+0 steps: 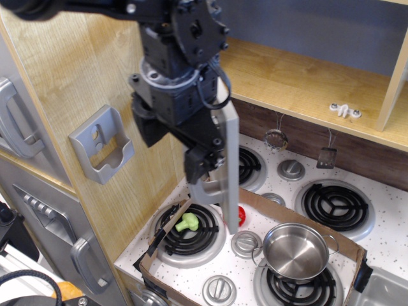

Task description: Close microwave

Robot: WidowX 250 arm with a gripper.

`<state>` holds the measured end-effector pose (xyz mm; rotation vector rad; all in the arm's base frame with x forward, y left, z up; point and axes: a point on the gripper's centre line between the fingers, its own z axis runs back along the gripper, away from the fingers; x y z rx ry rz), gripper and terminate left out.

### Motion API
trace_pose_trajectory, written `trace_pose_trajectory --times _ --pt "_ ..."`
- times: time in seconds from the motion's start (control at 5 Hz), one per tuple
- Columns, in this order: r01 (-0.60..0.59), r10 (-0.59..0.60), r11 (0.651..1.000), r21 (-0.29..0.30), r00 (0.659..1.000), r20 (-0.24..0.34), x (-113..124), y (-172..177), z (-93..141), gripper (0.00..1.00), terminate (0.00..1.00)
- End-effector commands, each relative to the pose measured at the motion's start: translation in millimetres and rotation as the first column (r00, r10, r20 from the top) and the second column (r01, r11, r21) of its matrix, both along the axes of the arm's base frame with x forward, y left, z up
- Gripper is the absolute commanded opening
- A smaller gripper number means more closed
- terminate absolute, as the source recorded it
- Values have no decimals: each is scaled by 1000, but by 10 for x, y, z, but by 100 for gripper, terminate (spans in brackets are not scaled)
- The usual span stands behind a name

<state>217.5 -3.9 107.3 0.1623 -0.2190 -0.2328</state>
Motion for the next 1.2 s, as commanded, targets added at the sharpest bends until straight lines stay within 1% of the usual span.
trace_pose_trajectory --times 0.0,0.2,0.4,0.8,1.0 --pt "114 -108 992 -56 988 109 518 -395 165 100 0" --pt "183 -171 980 -74 975 144 745 -551 139 100 0" --pt "232 -211 967 -105 960 184 985 -680 128 100 0" --pt "327 -295 936 -133 931 215 1486 -949 245 100 0" --pt "366 -333 923 -121 915 226 1644 -1009 280 100 0"
